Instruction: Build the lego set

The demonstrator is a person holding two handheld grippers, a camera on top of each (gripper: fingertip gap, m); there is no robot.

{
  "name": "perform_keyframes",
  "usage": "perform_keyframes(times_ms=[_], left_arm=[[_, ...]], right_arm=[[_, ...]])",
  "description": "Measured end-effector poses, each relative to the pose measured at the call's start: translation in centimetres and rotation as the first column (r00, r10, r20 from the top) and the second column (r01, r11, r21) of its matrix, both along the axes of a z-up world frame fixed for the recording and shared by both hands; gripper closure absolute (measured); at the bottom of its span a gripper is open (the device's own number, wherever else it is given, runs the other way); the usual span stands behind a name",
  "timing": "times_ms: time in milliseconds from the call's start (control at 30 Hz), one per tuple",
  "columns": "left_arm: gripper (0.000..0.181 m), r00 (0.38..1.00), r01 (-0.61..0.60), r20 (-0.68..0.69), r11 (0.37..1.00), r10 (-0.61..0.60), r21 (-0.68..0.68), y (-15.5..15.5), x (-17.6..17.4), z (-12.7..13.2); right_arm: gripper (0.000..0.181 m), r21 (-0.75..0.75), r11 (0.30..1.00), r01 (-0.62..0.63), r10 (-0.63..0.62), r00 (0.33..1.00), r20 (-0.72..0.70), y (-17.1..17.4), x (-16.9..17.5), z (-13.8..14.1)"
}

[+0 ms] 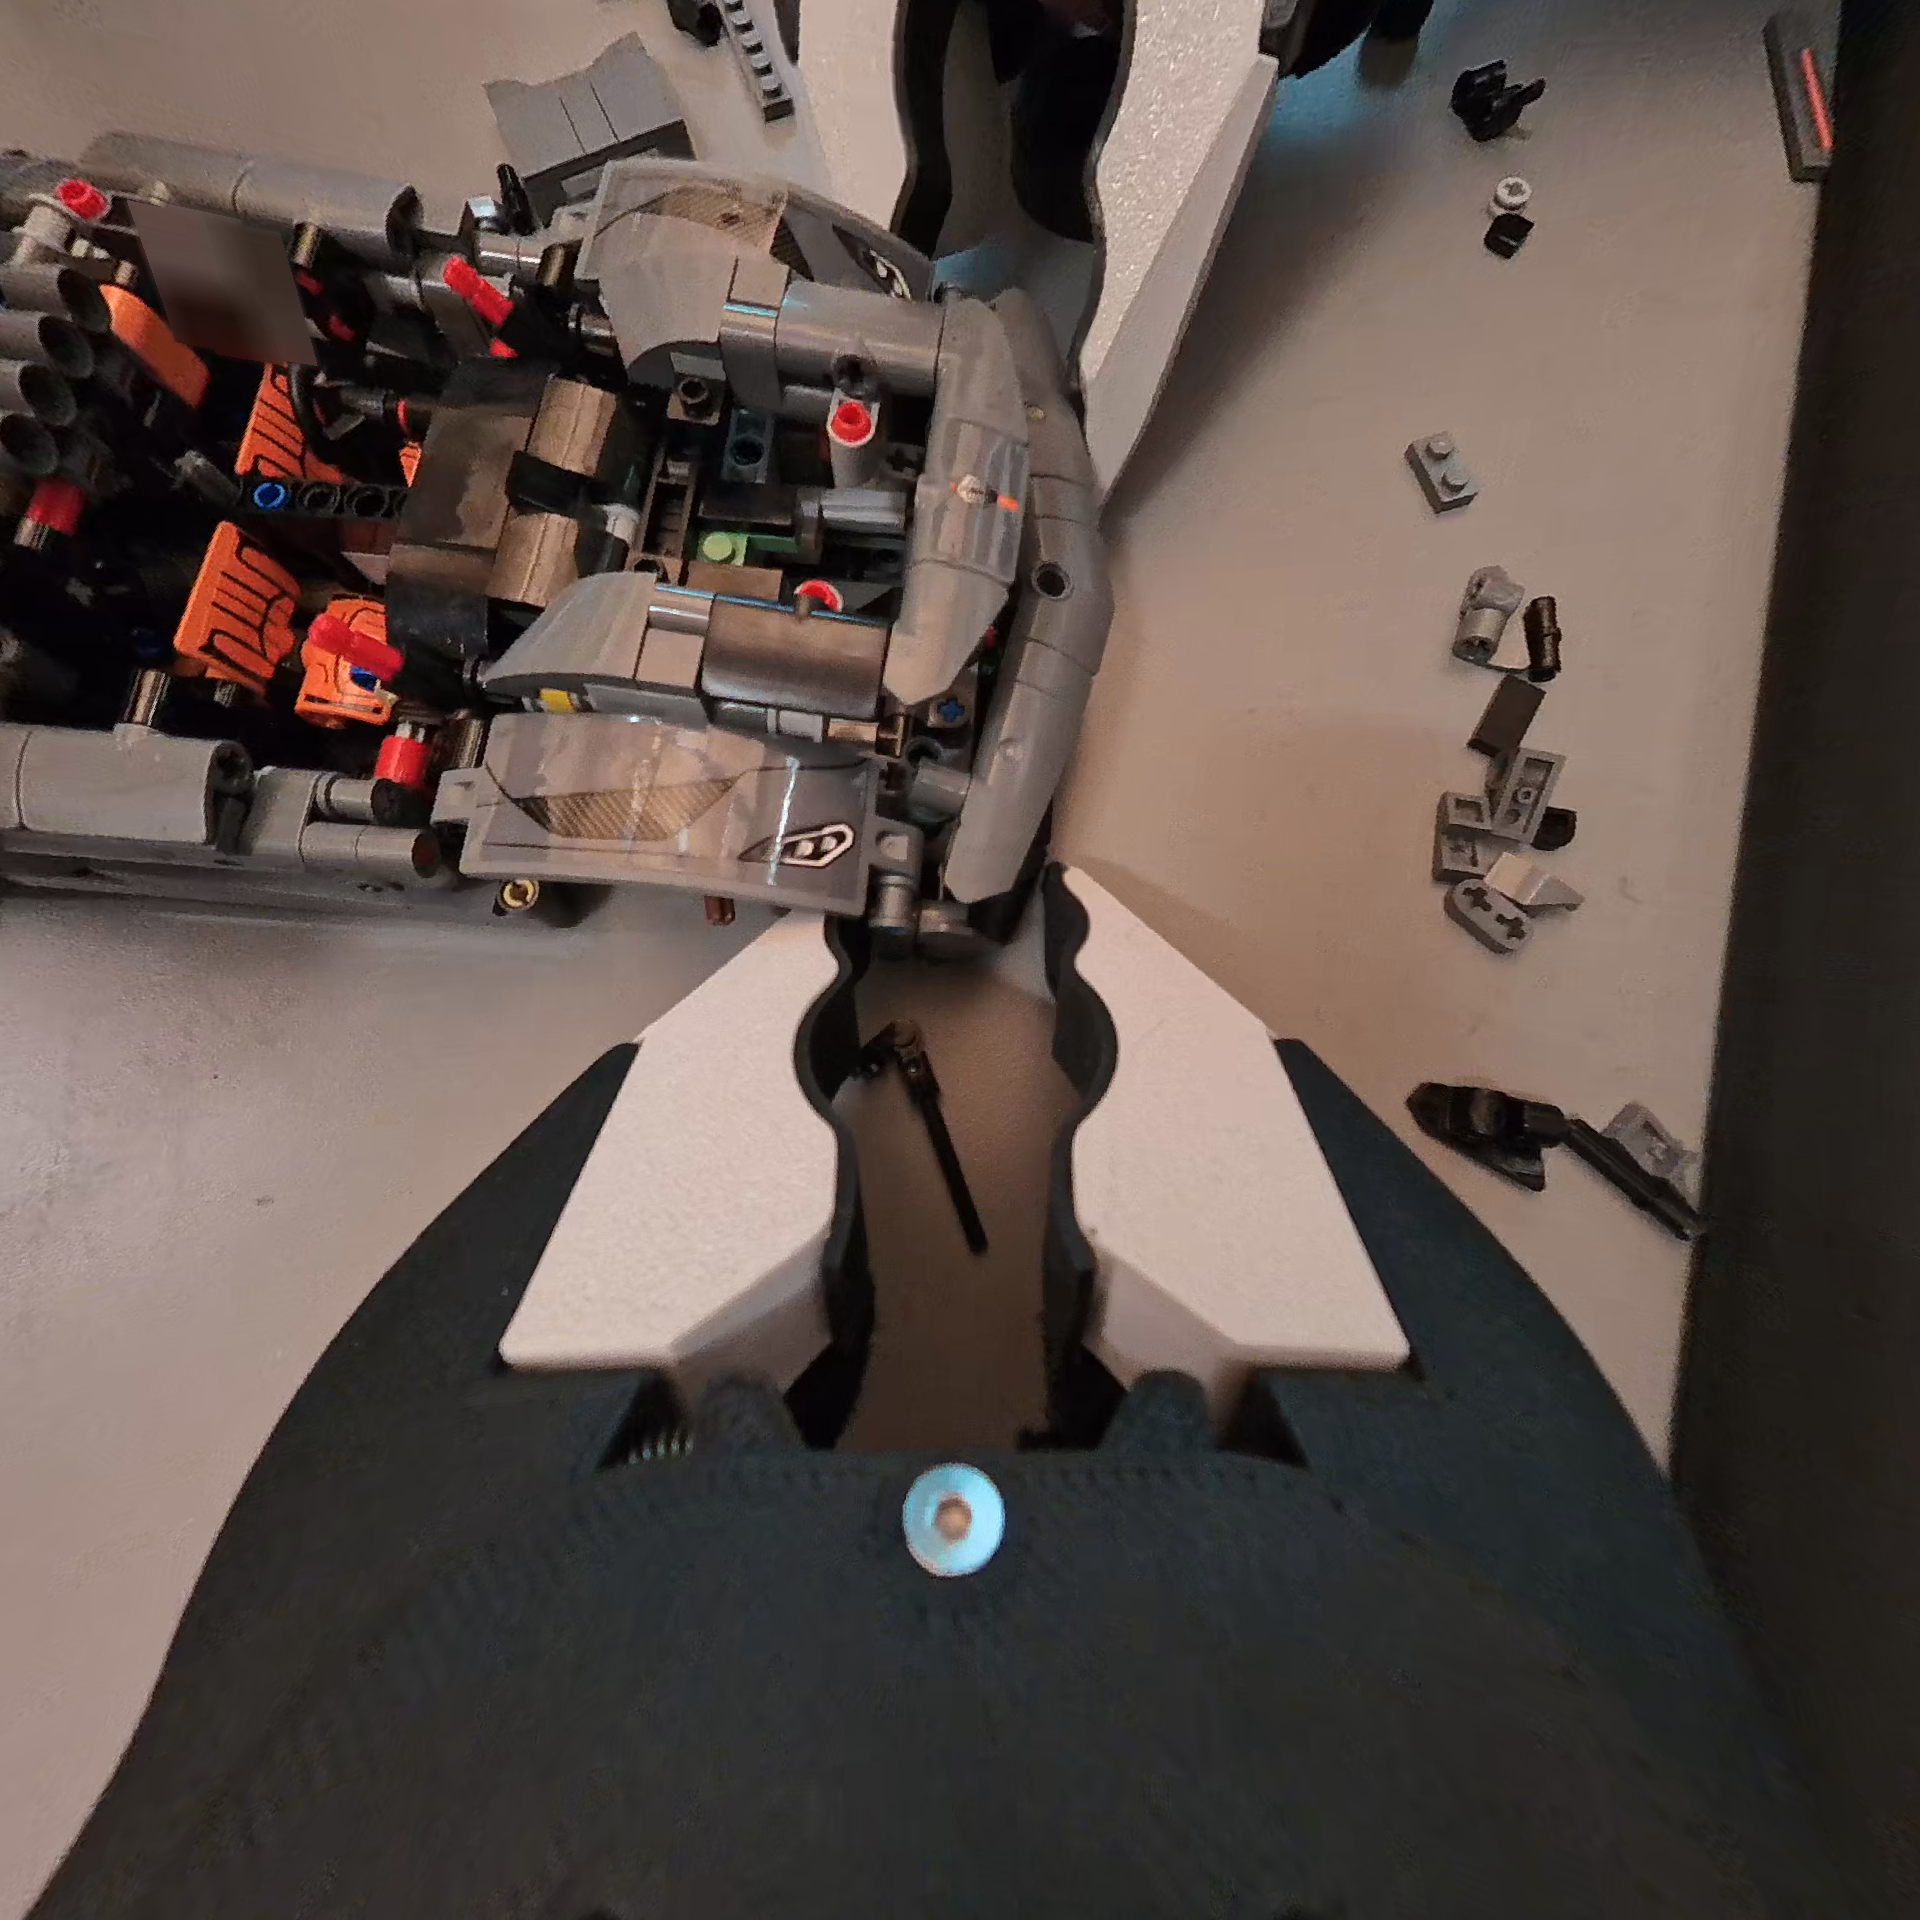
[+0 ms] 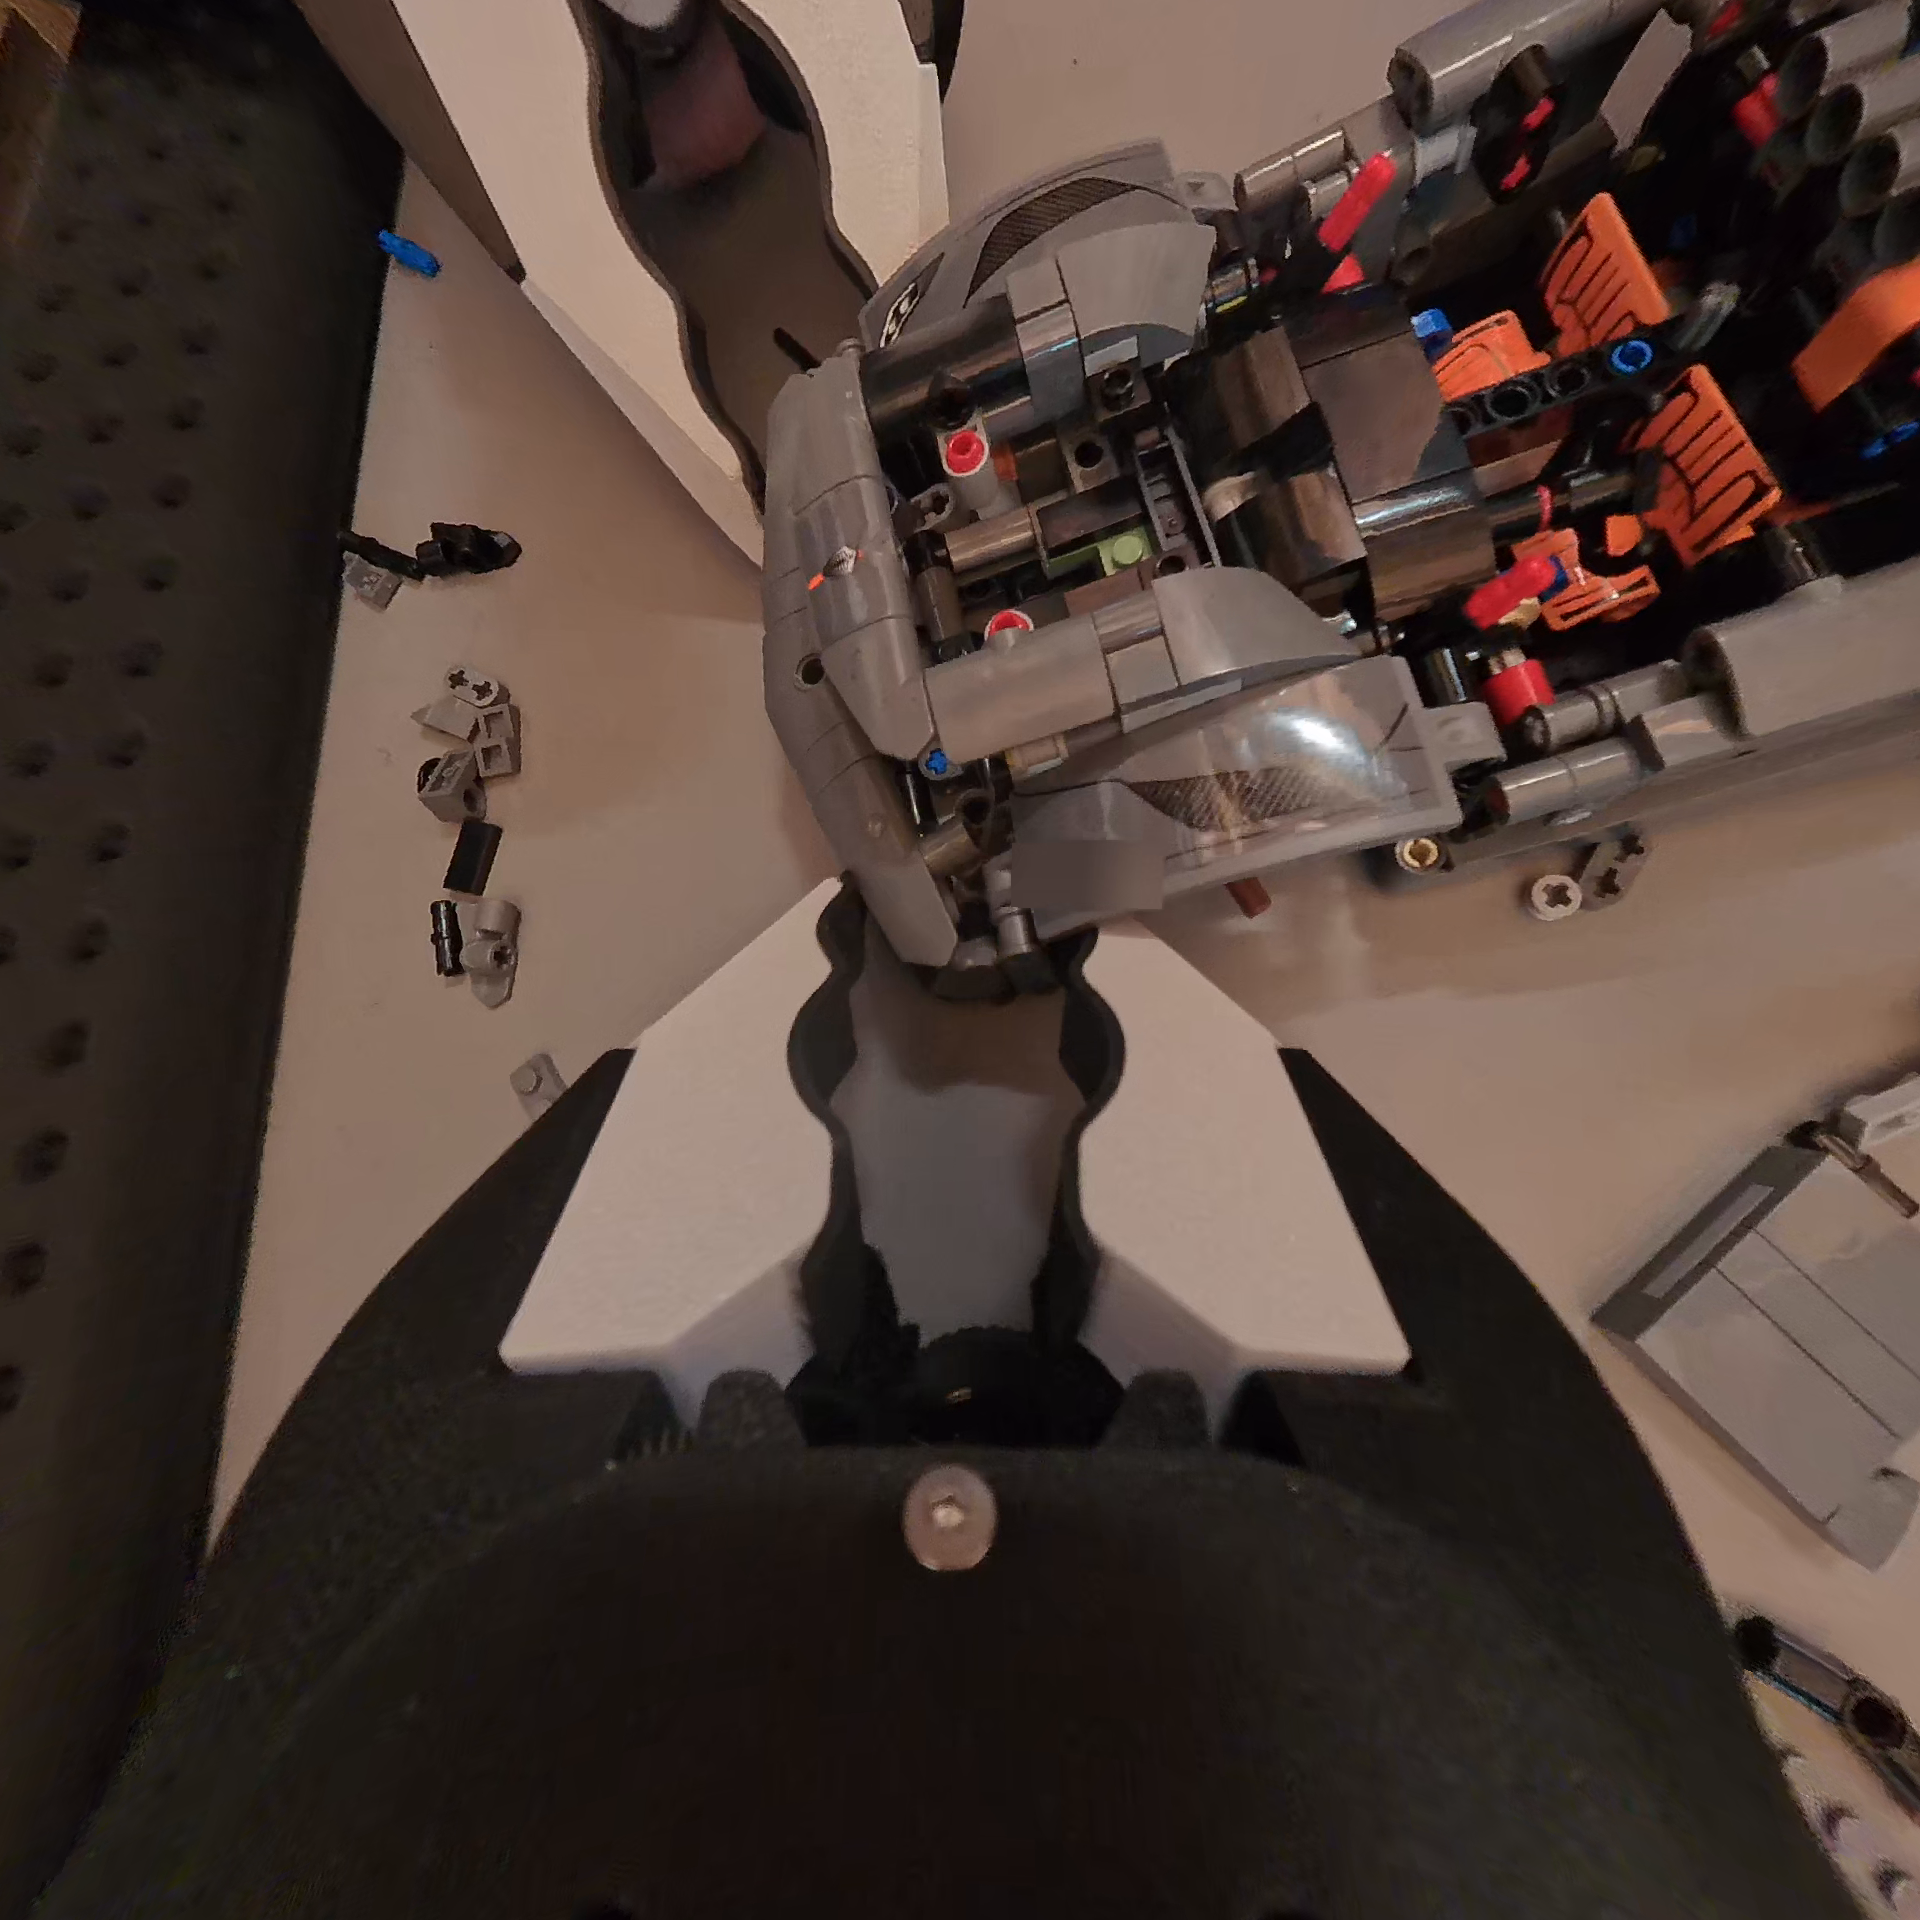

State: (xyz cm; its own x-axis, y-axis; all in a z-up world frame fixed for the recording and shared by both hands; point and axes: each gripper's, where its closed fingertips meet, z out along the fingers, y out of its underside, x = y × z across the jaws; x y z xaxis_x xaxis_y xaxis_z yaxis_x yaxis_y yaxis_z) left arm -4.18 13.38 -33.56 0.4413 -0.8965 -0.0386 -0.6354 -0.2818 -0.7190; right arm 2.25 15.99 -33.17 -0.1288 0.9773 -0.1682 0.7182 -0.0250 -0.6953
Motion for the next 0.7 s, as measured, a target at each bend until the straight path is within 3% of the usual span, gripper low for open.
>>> perform_keyframes(times_ms=[167, 700], left_arm=[[0.136, 1.0, 0.026, 0.003, 1.0, -0.026, -0.011, -0.43, 0.07, -0.02], [0.154, 1.0, -0.003, -0.001, 1.0, 0.003, -0.01, 0.03, -0.68, 0.02]], right_arm=[[0.144, 0.059, 0.998, 0.014, -0.015, 1.0, 0.019, 0.58, 0.39, -0.04], [0.145, 0.064, 0.998, 0.014, -0.015, 1.0, 0.016, 0.41, 0.53, -0.05]])
